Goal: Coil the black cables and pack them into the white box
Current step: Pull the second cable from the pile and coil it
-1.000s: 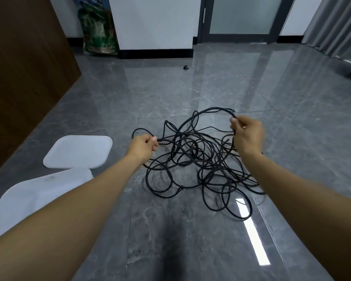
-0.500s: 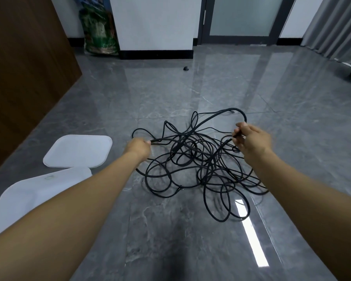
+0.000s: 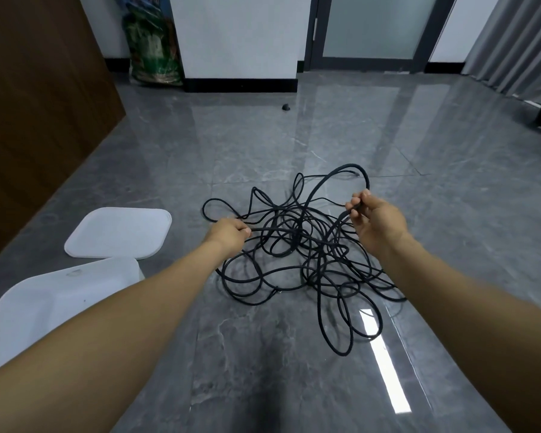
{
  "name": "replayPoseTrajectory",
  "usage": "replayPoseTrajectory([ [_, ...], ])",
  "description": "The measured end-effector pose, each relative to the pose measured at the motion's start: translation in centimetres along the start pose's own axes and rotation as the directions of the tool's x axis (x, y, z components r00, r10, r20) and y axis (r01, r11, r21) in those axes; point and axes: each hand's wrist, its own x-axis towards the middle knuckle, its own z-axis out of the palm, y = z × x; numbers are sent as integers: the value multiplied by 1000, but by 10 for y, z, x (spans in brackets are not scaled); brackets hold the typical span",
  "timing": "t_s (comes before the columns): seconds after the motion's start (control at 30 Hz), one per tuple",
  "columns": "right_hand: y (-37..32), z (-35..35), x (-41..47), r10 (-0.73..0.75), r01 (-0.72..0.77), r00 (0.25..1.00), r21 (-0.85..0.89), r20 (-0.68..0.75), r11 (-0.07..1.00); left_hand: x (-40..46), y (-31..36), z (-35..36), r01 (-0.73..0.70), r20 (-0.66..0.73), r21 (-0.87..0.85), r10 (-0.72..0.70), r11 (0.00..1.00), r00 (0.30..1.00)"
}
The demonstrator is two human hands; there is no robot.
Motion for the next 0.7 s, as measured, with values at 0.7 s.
replayPoseTrajectory([
  [0.7, 14, 0, 11, -40, -27, 927, -174, -373, 984, -11, 6, 0, -198, 124, -127, 214, 972, 969],
])
